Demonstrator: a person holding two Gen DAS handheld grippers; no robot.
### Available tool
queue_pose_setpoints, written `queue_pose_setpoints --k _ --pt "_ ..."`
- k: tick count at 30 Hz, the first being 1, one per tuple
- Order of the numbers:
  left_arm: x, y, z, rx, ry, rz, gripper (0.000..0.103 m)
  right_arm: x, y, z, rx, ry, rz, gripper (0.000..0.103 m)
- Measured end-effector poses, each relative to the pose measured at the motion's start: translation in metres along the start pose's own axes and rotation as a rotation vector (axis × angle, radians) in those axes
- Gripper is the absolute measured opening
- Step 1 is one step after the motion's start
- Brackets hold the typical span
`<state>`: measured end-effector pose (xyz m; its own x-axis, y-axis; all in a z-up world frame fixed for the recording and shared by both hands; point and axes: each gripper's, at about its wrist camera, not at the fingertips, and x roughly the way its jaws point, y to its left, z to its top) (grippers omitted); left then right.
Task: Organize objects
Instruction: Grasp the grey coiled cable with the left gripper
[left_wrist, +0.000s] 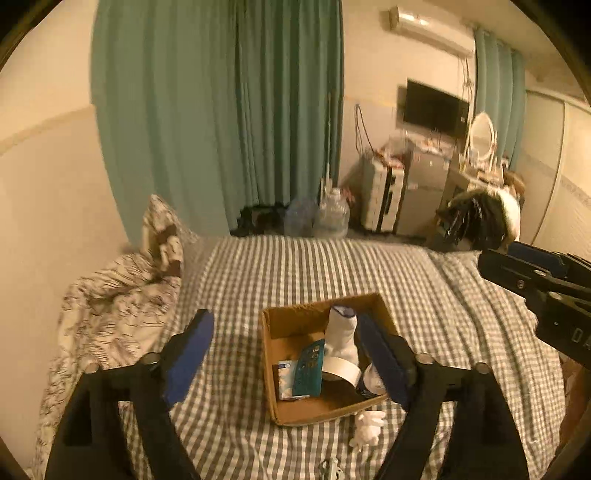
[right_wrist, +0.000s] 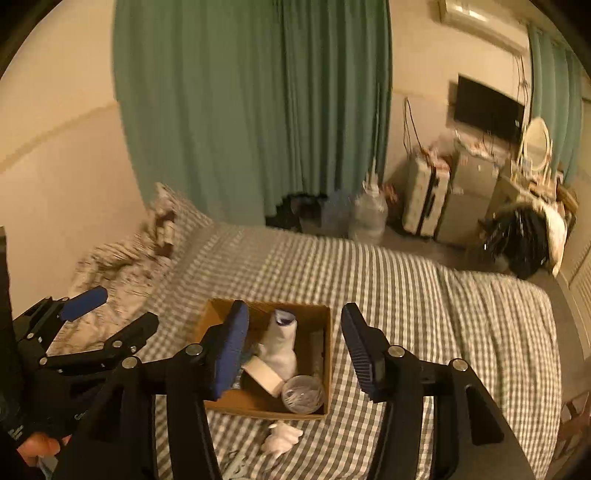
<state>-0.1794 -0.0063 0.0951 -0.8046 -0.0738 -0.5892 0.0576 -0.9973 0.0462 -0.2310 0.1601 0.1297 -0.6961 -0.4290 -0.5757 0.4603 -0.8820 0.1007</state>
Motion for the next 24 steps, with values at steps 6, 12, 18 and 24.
queue_pose_setpoints --k 6,12,18,24 --pt "-0.051 0.003 -0.008 -0.031 -0.046 -0.003 0.092 -0.076 0.012 -0.006 -0.046 -0.071 -0.003 0.067" --pt "-0.052 -0.01 -0.043 -0.031 -0.011 -0.01 0.092 -0.09 -0.013 -0.045 -0.023 -0.025 -0.056 0.075" --pt "-0.005 -0.02 -0.104 -0.073 0.101 -0.005 0.092 -0.049 -0.038 -0.113 0.008 0.078 -0.106 0.077" --pt "0.048 -0.022 -0.173 -0.091 0.242 0.045 0.092 0.008 -0.047 -0.18 0.047 0.185 -0.096 0.077"
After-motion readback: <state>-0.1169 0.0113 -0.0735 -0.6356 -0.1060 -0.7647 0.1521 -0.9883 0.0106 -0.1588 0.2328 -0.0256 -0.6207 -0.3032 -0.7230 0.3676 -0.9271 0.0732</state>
